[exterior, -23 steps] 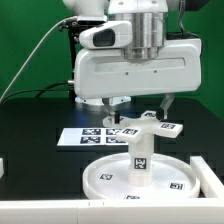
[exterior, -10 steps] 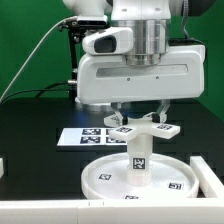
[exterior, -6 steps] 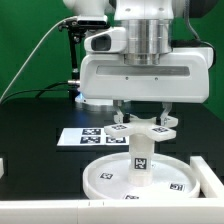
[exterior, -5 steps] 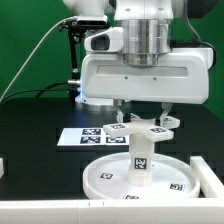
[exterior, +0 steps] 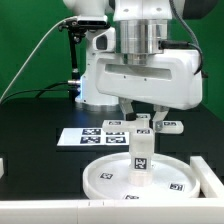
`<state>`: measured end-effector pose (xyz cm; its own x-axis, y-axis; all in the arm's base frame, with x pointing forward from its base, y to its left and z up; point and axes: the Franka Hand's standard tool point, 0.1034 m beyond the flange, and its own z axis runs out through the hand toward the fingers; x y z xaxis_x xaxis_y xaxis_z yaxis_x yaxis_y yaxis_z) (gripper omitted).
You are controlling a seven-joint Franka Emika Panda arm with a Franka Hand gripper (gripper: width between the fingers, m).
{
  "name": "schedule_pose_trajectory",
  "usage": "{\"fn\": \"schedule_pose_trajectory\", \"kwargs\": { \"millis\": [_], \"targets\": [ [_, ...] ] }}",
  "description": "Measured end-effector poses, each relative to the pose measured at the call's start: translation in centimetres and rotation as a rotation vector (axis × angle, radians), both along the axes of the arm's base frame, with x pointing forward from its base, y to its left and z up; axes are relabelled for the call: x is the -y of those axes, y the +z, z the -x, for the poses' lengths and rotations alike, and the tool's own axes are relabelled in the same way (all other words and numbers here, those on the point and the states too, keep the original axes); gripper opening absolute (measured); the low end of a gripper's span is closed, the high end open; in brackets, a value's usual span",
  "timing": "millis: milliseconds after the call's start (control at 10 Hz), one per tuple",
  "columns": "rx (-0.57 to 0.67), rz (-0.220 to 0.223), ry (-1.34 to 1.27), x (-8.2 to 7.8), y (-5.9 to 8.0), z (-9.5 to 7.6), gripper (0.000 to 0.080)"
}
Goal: Assemble round table
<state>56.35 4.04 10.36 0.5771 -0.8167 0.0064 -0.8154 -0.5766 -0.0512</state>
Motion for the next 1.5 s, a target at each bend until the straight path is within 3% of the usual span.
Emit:
{"fn": "schedule_pose_trajectory", "kwargs": {
  "millis": [300,400,500,600,700,1000,1500],
  "targets": [
    [0.002,-0.055,-0.369,0.1,-0.1,0.0,0.0438],
    [0.003,-0.053,-0.348,0.1,0.0,0.0,0.0438],
    [0.004,-0.052,-0.320,0.1,-0.1,0.1,0.0522],
    [0.002,-0.052,-0.294,0.1,0.1,0.0,0.0522],
    [0.008,-0.055,-0.199,0.2,0.8,-0.2,0.0623],
    [0.025,-0.059,0.193,0.0,3.3,-0.6,0.0648],
    [0.043,-0.023,0.591,-0.1,3.5,-0.6,0.0649]
  ]
}}
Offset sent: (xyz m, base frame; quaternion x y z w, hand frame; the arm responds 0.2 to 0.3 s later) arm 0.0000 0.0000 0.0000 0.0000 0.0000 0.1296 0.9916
